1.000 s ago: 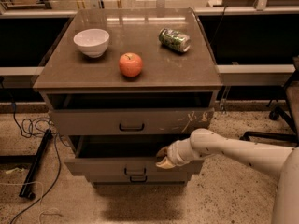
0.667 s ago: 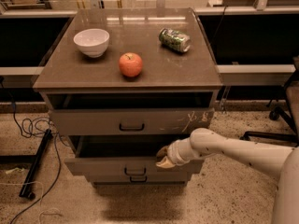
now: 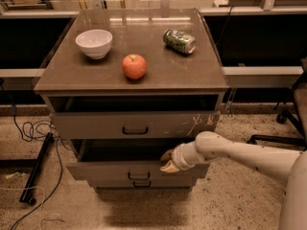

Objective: Open middle drawer

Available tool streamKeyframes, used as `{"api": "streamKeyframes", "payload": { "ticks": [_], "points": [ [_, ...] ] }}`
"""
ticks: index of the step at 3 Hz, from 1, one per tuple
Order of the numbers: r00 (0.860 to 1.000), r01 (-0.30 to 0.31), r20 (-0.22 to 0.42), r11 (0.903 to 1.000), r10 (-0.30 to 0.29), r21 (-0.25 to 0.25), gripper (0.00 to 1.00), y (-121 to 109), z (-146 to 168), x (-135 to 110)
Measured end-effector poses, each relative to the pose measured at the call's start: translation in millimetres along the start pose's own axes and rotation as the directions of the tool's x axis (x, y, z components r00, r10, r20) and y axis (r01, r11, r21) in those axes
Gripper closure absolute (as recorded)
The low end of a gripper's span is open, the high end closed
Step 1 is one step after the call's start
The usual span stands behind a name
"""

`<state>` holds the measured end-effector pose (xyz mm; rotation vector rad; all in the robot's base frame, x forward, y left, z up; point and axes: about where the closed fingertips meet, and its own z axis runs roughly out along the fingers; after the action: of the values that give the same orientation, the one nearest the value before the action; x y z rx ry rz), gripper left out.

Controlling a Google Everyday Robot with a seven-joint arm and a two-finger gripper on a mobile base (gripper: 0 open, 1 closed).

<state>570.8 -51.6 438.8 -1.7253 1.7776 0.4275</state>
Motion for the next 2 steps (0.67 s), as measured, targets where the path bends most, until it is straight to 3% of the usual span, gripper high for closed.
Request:
{"api": "streamKeyframes", "payload": {
  "ticks": [1,2],
  "points": [
    [1.000,0.000,0.000,1.0000,0.000,0.000,0.29,0.0,0.0,0.0],
    [1.000,0.000,0.000,1.0000,0.000,0.000,0.05,0.0,0.1,0.0]
  ]
}}
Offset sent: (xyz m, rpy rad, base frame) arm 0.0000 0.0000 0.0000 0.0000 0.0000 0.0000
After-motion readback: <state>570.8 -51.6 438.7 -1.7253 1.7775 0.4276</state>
